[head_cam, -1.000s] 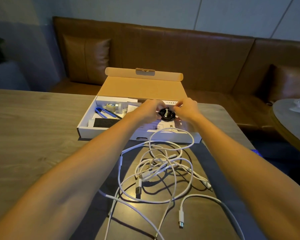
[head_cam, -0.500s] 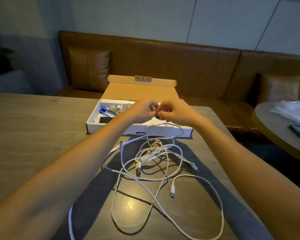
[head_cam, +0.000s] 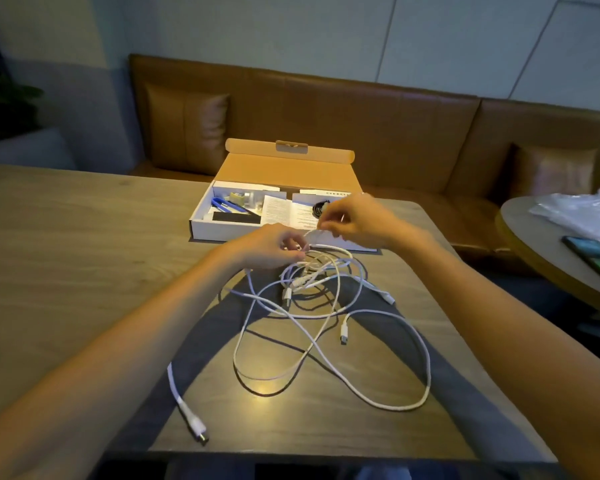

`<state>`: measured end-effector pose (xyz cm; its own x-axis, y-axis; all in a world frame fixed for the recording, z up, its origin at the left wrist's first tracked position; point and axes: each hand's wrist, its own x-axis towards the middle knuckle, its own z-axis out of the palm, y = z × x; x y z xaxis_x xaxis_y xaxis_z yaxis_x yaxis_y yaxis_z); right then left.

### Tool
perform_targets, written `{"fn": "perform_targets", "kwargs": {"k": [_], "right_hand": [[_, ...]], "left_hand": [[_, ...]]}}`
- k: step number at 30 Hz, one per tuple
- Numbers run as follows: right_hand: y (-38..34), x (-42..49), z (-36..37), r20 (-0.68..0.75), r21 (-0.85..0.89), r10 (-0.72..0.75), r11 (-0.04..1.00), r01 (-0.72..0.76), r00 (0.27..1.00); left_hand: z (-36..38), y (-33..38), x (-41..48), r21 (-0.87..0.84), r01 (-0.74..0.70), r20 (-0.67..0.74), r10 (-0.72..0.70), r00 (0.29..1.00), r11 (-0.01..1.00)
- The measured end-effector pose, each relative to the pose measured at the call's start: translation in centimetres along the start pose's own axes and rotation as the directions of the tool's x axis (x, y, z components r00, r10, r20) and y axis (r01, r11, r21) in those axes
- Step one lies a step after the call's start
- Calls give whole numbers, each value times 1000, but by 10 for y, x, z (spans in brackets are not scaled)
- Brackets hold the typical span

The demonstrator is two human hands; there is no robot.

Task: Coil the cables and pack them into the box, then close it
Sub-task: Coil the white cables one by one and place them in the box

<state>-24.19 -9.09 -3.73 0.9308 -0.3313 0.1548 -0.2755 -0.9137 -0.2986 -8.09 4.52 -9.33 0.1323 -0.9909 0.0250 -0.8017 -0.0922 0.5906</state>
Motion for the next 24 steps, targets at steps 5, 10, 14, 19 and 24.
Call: {"fn": "perform_targets", "kwargs": {"k": [5, 10, 14, 19, 24], "right_hand": [[3, 14, -12, -354, 222, 117, 974, -38, 928], [13, 20, -7, -450, 263, 242, 956, -132, 860], [22, 20, 8, -286, 218, 306, 944, -249, 908], [1, 11, 20, -287, 223, 110, 974, -45, 952], [-18, 13, 20, -176, 216, -80, 969, 118, 981]], "left_hand": [[-3, -7, -8, -177, 63, -115, -84, 990, 982], [-15, 2, -9, -571, 50, -285, -255, 924, 819], [-20, 9, -8, -775, 98, -131, -310, 942, 624], [-8, 5, -1, -800, 100, -111, -309, 944, 592], [-7, 7, 4, -804, 111, -107, -327, 939, 584]]}}
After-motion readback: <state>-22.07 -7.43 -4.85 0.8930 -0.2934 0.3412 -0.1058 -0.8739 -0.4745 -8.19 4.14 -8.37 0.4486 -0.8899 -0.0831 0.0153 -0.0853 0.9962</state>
